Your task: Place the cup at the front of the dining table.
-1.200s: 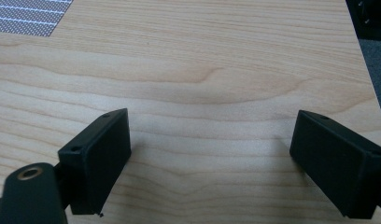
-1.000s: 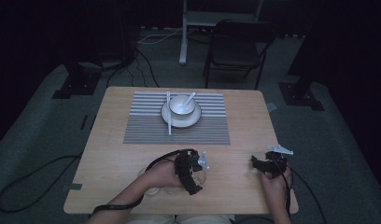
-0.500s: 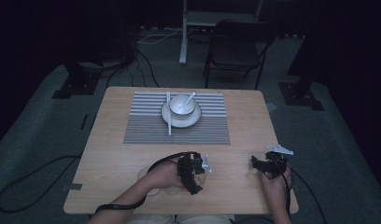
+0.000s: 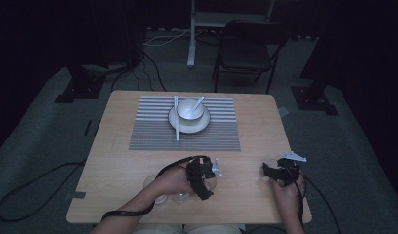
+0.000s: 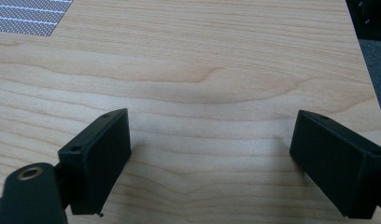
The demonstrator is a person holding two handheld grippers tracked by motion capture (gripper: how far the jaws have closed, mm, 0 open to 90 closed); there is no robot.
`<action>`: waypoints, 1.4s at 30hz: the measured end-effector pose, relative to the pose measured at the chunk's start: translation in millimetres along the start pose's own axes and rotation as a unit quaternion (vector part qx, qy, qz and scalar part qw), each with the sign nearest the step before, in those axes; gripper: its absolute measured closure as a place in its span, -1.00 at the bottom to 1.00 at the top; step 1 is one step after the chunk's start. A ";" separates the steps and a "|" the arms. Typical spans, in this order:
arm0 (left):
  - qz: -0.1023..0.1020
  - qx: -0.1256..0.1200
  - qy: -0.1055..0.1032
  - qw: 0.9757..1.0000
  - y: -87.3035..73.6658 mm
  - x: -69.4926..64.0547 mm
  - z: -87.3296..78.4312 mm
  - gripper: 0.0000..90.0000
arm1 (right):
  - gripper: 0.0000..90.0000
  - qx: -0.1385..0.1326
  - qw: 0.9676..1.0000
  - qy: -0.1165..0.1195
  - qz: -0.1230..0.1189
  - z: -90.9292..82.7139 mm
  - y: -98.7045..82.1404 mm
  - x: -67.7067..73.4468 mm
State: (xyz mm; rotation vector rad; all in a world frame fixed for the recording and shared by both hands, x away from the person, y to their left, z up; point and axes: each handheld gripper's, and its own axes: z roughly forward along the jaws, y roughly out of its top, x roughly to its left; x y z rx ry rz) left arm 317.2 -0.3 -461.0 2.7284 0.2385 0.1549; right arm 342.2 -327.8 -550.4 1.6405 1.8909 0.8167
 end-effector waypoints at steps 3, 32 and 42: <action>-0.006 -0.004 0.007 1.000 2.8 4.4 -3.2 -0.60 | -0.74 0.000 1.000 0.000 0.000 0.0 0.0 0.0; -0.098 -0.012 0.076 0.992 -12.8 73.5 -43.5 -0.60 | -0.74 0.000 1.000 0.000 0.000 0.0 0.1 -0.1; -0.137 0.003 0.093 0.986 -48.3 87.4 -51.9 -0.60 | -0.74 0.000 1.000 0.000 0.000 0.0 0.0 0.0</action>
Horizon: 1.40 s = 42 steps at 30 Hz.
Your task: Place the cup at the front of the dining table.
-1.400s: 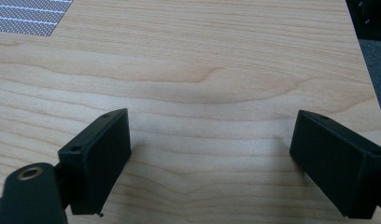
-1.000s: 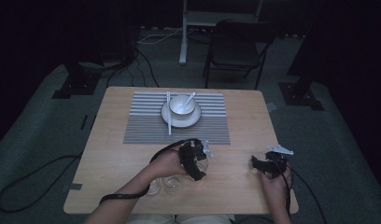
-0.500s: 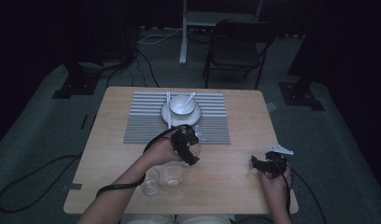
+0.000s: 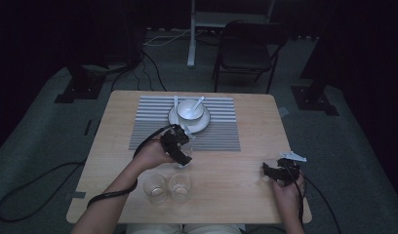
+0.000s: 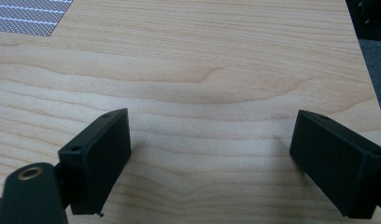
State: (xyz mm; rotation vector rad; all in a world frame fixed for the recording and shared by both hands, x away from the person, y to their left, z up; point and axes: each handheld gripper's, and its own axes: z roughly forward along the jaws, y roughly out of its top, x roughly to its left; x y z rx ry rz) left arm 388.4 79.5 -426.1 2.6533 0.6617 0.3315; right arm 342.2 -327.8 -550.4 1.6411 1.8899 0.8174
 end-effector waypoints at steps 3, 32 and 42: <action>-0.011 0.010 0.008 1.000 -13.2 8.0 -2.0 -0.60 | -0.74 0.000 1.000 0.000 0.000 0.0 0.0 0.1; -0.163 -0.009 0.082 0.983 -58.2 76.0 -1.8 -0.60 | -0.73 0.000 1.000 0.000 0.000 0.0 -0.1 -0.1; -0.208 -0.003 0.107 0.972 -50.8 100.1 7.3 -0.60 | -0.73 0.000 1.000 0.000 0.000 0.0 -0.1 -0.1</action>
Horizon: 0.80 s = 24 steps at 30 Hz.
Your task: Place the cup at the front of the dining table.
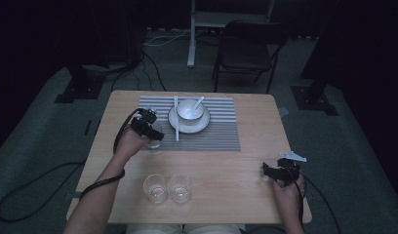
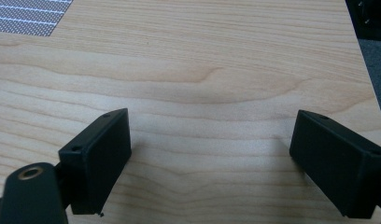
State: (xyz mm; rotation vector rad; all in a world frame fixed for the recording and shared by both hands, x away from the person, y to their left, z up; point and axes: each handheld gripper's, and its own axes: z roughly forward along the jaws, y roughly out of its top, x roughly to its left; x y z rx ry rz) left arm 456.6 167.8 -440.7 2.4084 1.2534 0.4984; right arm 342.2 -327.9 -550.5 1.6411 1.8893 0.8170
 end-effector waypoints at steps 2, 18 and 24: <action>-0.010 0.003 0.007 1.000 2.7 2.9 3.6 -0.60 | -0.73 0.000 1.000 0.000 0.000 0.0 0.0 0.0; -0.099 0.007 0.015 0.995 35.7 36.9 31.5 -0.60 | -0.73 0.000 1.000 0.000 0.000 0.0 0.0 0.0; -0.119 0.017 0.029 0.992 47.1 46.8 41.1 -0.60 | -0.73 0.000 1.000 0.000 0.000 0.2 0.2 -0.1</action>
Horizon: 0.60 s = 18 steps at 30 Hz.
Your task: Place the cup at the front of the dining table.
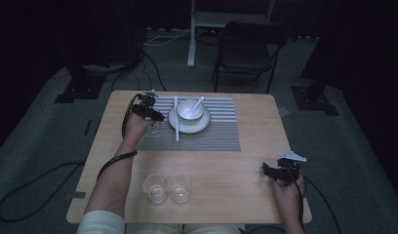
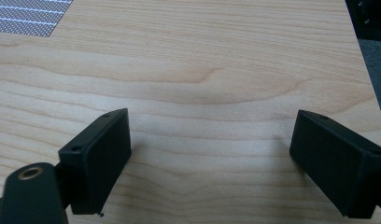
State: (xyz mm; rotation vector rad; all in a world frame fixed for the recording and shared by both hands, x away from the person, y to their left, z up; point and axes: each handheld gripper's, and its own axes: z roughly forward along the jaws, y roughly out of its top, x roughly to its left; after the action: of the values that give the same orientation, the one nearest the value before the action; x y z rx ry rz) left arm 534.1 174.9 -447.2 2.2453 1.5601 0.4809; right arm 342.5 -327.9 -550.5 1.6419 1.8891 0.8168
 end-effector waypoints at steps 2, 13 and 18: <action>-0.005 0.004 0.004 1.000 2.5 1.1 3.3 -0.60 | -0.73 0.000 1.000 0.000 0.000 0.0 0.0 0.0; -0.004 0.018 0.003 1.000 2.8 -3.0 16.8 -0.60 | -0.73 0.000 1.000 0.000 0.000 0.0 0.0 0.0; -0.007 0.006 0.001 1.000 -1.3 -2.0 16.9 -0.61 | -0.73 0.000 1.000 0.000 0.000 -0.1 -0.1 0.0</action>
State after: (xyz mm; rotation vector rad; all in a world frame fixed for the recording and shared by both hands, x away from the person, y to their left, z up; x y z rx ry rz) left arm 540.3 171.7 -462.8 2.2407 1.5834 0.4721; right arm 342.3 -327.9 -550.5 1.6411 1.8892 0.8162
